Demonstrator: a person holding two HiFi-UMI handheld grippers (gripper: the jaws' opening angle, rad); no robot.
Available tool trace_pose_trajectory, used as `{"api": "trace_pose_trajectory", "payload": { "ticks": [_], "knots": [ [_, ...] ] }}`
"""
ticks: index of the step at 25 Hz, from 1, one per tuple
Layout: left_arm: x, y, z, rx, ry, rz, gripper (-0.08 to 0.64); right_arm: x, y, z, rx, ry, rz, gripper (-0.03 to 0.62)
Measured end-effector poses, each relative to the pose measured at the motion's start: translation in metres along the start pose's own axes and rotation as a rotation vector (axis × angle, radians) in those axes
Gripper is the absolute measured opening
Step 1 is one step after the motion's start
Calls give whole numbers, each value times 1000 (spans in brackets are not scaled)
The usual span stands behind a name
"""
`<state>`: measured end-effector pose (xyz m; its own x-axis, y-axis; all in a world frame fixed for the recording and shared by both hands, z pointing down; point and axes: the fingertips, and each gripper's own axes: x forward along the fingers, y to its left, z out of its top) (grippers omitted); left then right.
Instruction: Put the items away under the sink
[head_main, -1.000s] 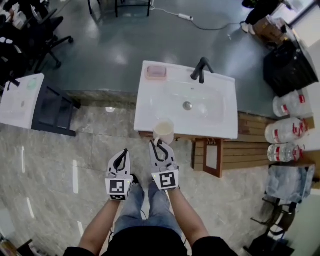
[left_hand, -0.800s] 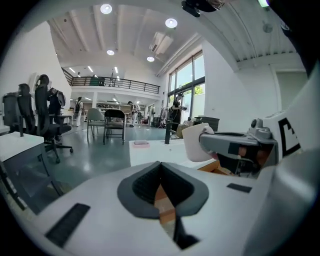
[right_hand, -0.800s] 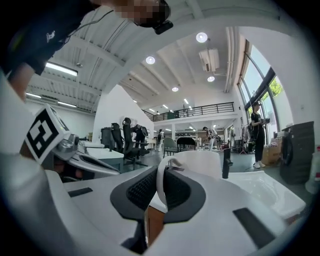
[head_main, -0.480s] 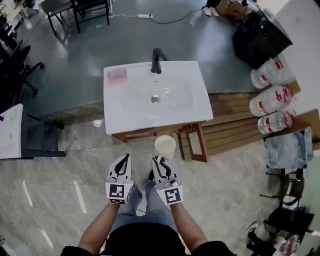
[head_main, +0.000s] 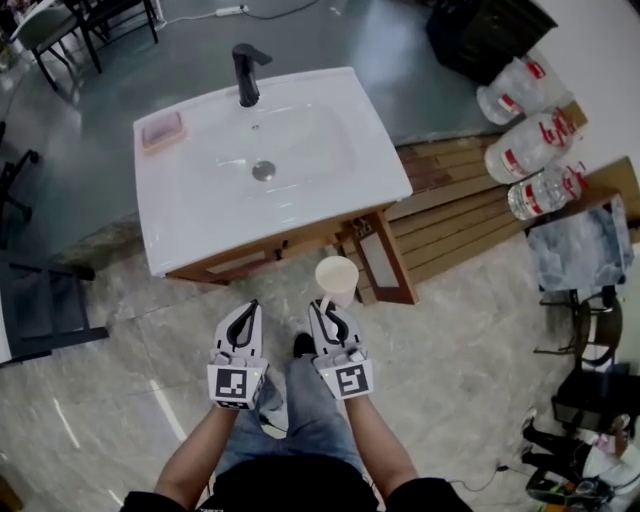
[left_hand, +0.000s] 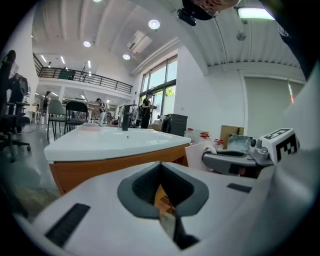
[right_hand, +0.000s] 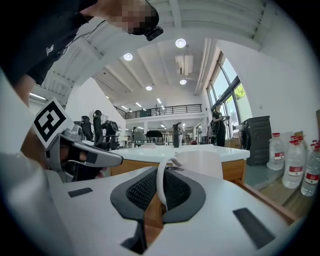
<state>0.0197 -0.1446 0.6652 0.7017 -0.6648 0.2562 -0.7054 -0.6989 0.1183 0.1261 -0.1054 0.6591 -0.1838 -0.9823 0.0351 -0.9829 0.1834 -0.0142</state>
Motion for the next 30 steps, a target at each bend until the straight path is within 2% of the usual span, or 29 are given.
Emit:
{"api": "trace_pose_trajectory", "payload": {
  "ticks": [8,14,21,30],
  "knots": [
    [56,25,-90,32,-47,-3,6,28,-31,-107,-21,-39,-7,37],
    [82,46,-140,36,-72,0,6,61,-55,-179,15,-52,-26,37],
    [98,61,-187,35,-100,26,6,106,-79,-235,-22,-96,0,35],
    [93,67,-218,68,-100,37,6,165,-110,-277,10,-92,8,35]
  ]
}}
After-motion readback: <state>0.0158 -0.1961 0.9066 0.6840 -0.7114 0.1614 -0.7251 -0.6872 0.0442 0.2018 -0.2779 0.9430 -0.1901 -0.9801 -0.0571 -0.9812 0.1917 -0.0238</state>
